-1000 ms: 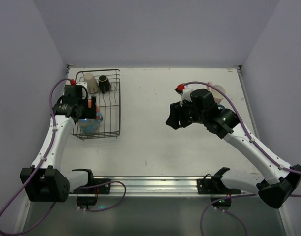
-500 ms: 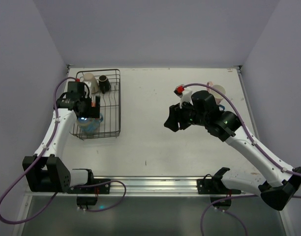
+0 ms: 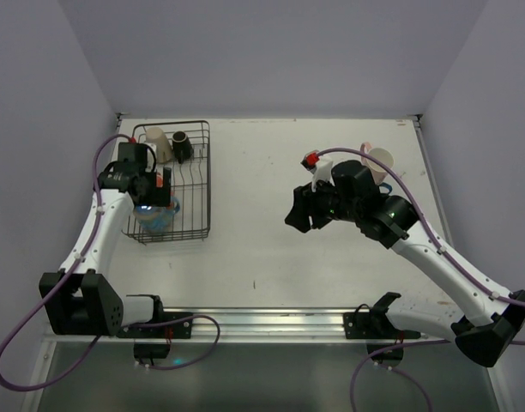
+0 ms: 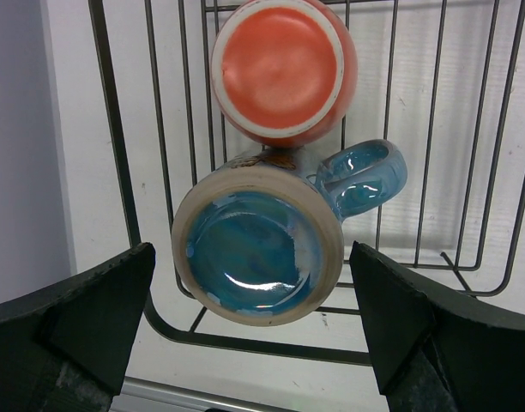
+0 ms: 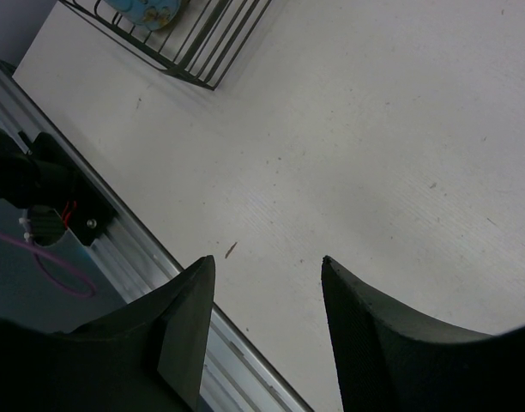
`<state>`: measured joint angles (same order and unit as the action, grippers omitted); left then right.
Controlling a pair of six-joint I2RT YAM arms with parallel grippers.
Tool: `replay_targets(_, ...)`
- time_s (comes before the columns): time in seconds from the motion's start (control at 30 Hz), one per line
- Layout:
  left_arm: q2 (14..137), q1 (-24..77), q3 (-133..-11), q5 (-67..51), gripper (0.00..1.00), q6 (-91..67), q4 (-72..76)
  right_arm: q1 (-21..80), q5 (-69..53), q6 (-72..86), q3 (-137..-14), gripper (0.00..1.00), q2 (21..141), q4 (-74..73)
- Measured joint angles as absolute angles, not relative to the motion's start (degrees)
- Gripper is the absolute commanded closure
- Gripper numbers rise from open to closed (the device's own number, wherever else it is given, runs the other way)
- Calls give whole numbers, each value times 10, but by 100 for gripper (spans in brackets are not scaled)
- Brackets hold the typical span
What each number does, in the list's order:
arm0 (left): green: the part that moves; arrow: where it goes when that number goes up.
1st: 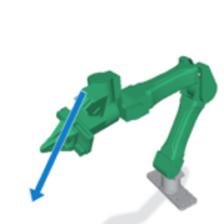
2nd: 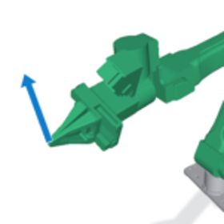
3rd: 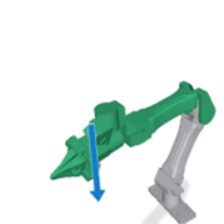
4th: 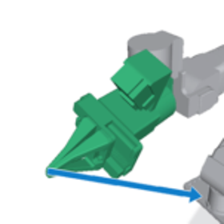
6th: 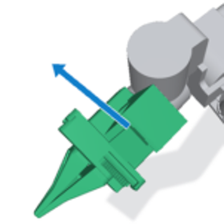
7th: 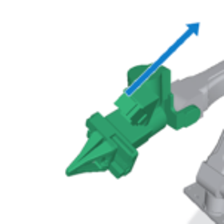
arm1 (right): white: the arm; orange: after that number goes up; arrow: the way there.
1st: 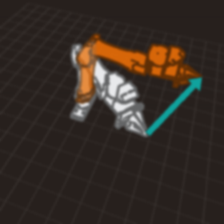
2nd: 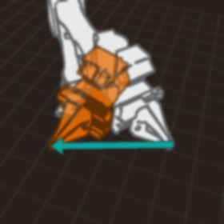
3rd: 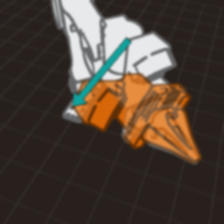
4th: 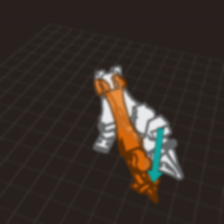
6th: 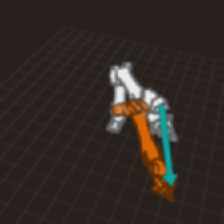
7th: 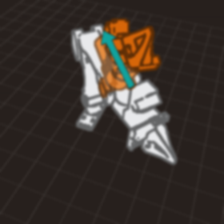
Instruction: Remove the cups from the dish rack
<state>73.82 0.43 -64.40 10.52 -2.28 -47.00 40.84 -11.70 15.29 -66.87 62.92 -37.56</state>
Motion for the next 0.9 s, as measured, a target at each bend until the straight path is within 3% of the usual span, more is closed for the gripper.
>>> replay_targets(0.9, 804, 4, -629, 92, 3, -34, -455, 416, -116, 153, -661, 44, 629, -364)
